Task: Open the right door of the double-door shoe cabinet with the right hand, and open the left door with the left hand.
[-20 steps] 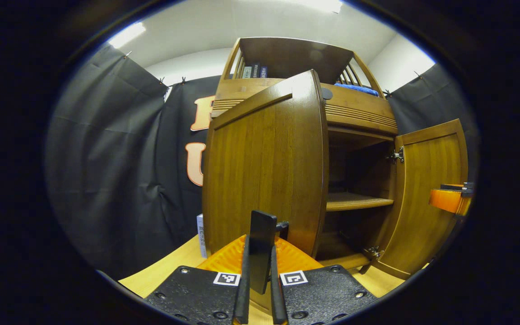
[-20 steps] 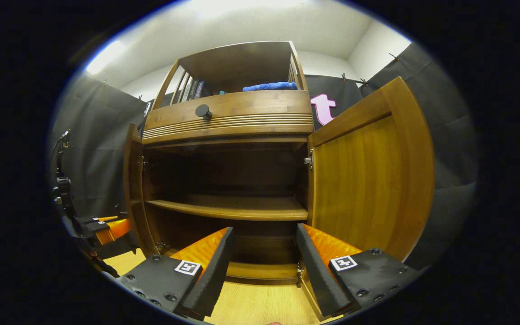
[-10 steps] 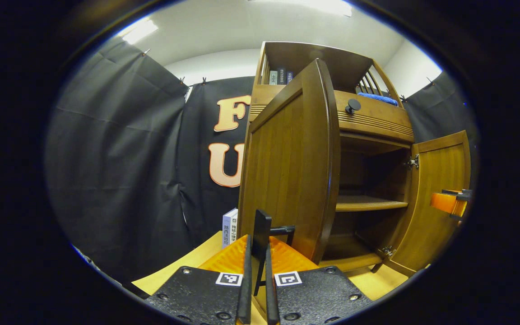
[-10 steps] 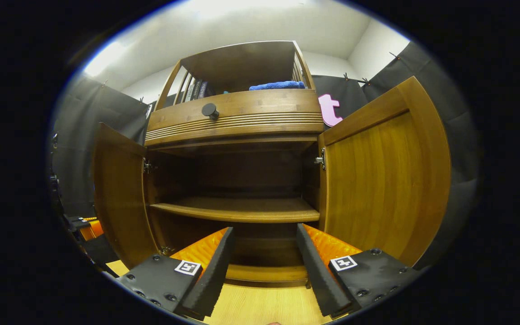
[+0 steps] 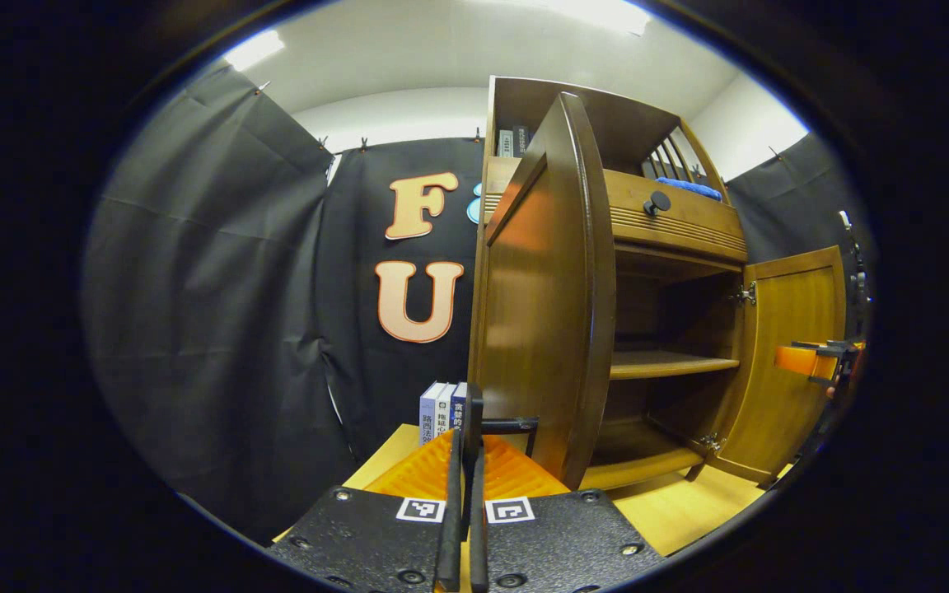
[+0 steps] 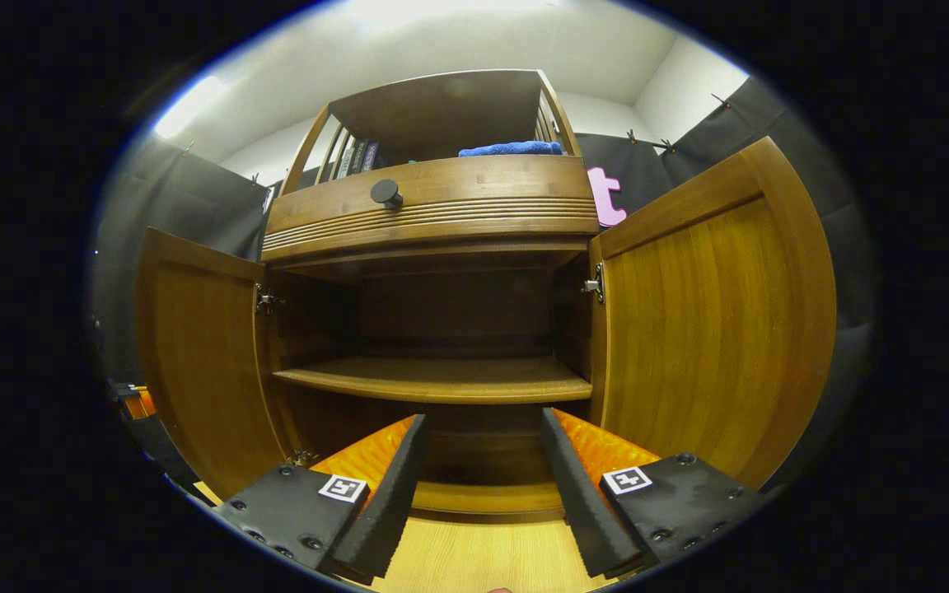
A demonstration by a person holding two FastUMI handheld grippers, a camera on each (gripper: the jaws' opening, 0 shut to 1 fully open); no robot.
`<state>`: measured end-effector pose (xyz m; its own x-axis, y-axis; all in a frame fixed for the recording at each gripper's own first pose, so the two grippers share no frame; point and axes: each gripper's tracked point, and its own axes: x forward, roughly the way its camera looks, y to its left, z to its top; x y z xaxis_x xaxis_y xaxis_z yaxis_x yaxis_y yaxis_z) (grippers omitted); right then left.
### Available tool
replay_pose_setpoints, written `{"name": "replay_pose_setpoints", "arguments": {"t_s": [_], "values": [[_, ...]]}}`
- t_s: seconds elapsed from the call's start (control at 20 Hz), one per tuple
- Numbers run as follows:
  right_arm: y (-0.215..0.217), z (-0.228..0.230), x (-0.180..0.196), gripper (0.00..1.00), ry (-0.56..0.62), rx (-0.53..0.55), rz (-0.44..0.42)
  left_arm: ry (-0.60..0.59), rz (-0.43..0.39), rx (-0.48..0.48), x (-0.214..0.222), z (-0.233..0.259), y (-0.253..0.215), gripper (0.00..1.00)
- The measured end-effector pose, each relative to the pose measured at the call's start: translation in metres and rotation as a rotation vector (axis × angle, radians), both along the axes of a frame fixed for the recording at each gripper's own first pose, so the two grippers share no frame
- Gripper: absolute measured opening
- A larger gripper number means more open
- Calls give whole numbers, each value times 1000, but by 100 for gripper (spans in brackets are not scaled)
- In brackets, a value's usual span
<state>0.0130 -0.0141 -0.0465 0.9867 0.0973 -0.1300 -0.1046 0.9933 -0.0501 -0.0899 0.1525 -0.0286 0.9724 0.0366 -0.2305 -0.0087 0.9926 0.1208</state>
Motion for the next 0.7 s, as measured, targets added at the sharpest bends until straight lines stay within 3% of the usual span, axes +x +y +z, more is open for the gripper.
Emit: {"name": "replay_pose_setpoints", "arguments": {"t_s": [0.2,0.3,0.35,0.45,0.5,0.55,0.6,0.65,0.7], "values": [[3,-2,0,89,7,-21,-14,17,-86,-43,-2,5,20,10],[7,-3,-2,89,11,-28,-17,18,-120,-33,4,3,29,9],[9,-5,-2,94,16,-29,-21,15,-133,-36,5,6,33,9],[15,-10,-4,89,28,-26,-26,13,-141,-58,5,7,45,12],[20,-10,-5,80,30,-26,-27,13,-147,-64,5,7,49,12],[24,-10,-8,89,30,-28,-31,15,-163,-62,5,7,46,11],[28,-10,-11,89,29,-29,-33,16,-186,-56,5,7,43,10],[32,-11,-14,96,27,-32,-36,18,-214,-45,3,7,41,9],[35,-11,-18,94,27,-34,-40,23,-237,-40,3,7,42,9]]}}
